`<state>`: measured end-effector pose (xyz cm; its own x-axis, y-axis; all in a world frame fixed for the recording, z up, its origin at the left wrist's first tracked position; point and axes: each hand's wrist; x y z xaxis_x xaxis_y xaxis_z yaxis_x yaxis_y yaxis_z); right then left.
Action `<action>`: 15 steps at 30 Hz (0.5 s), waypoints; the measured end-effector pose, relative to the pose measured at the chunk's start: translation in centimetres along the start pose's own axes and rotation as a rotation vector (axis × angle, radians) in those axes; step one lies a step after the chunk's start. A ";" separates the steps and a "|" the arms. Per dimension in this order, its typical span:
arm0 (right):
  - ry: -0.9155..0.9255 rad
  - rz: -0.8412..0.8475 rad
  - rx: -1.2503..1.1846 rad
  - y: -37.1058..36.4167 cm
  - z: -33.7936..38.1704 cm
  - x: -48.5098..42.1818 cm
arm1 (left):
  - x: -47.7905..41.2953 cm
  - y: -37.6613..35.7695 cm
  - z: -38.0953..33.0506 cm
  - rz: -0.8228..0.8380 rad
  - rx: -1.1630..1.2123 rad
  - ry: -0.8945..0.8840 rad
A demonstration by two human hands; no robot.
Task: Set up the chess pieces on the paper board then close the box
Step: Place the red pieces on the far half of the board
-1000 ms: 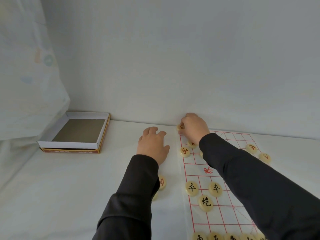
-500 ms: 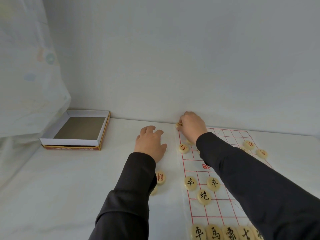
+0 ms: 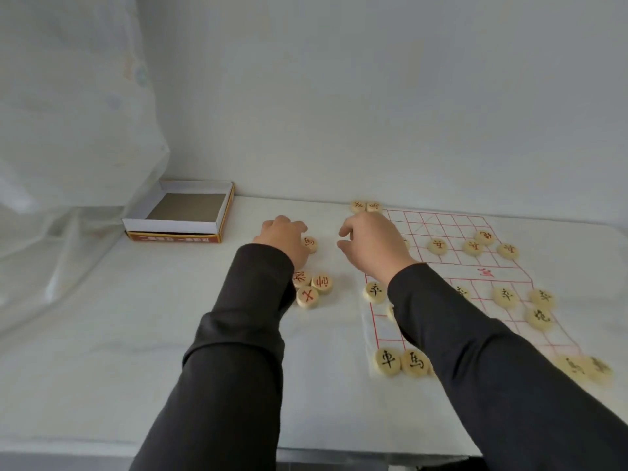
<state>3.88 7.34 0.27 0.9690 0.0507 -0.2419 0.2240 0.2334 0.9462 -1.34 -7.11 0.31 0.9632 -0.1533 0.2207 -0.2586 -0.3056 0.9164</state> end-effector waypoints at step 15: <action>0.131 0.192 -0.083 -1.0 3.5 4.6 | 5.5 -0.5 4.6 0.127 -0.072 0.130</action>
<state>8.45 3.92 -1.00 0.9699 0.2261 -0.0903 0.0226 0.2856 0.9581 3.78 -12.15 -0.43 0.9258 -0.0620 0.3729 -0.3770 -0.2228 0.8990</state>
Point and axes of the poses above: each hand's wrist, its own x-axis away from the middle knuckle, its own y-axis out of the back of the hand, z = x × y, and after that the axes turned 15 degrees about y, right-handed
